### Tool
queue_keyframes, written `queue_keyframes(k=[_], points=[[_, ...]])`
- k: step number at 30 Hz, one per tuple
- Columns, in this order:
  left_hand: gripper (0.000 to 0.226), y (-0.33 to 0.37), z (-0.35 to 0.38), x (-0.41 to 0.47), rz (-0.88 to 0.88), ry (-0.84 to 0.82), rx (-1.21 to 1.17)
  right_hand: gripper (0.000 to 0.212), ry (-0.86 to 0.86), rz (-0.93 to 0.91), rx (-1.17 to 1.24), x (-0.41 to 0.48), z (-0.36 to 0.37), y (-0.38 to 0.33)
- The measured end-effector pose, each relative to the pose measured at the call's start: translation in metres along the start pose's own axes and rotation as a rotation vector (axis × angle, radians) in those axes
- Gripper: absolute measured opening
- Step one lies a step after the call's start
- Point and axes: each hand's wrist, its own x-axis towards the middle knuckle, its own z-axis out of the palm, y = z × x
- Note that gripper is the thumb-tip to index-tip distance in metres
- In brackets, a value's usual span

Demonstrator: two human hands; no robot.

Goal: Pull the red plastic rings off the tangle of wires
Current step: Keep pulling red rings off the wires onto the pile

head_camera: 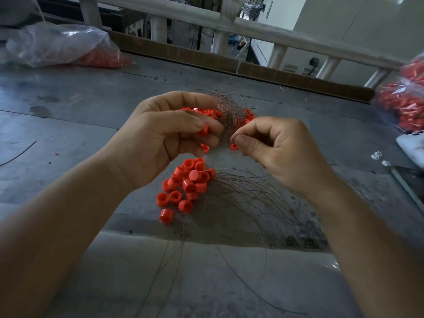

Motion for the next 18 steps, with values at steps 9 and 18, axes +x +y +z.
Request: queue_keyframes(k=[9, 18], points=[[0.028, 0.002, -0.007, 0.002, -0.065, 0.155, 0.190, 0.022, -0.097, 0.017, -0.183, 0.000, -0.001, 0.003], [0.025, -0.013, -0.032, 0.018, -0.038, 0.584, 0.665, 0.009, -0.337, 0.076, -0.420, 0.003, 0.005, 0.020]])
